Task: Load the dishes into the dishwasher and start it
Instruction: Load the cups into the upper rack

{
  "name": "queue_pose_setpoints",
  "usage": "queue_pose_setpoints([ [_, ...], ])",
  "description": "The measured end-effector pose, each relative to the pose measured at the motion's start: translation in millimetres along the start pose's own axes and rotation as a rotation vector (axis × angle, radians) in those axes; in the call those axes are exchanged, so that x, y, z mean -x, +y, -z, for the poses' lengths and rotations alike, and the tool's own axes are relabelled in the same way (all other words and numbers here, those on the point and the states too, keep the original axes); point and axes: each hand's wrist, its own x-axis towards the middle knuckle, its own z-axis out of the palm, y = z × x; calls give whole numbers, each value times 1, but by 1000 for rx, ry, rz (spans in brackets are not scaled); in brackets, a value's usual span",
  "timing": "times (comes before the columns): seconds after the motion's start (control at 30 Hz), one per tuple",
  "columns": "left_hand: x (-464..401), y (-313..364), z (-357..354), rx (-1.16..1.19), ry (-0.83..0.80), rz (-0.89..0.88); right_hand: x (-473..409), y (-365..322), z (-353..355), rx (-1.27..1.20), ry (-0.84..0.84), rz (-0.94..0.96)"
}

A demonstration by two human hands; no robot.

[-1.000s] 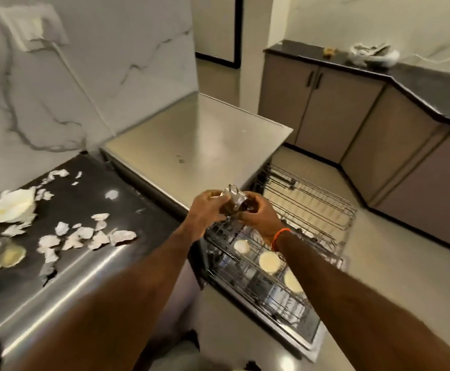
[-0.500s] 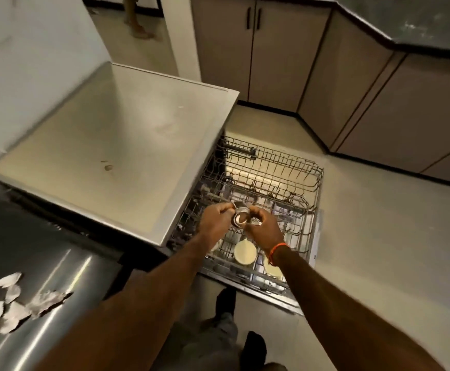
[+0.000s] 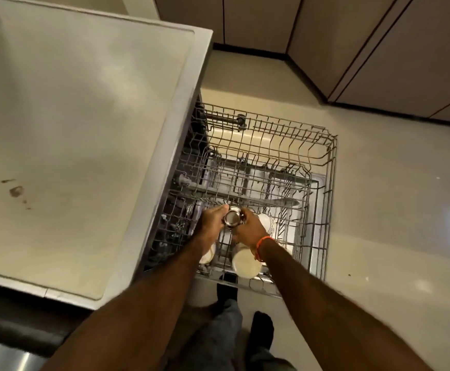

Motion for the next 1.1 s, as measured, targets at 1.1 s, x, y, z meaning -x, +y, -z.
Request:
queue_pose_setpoints([
  [1.1, -8, -19, 0, -173, 20, -15, -35, 1, -9, 324, 173, -157],
])
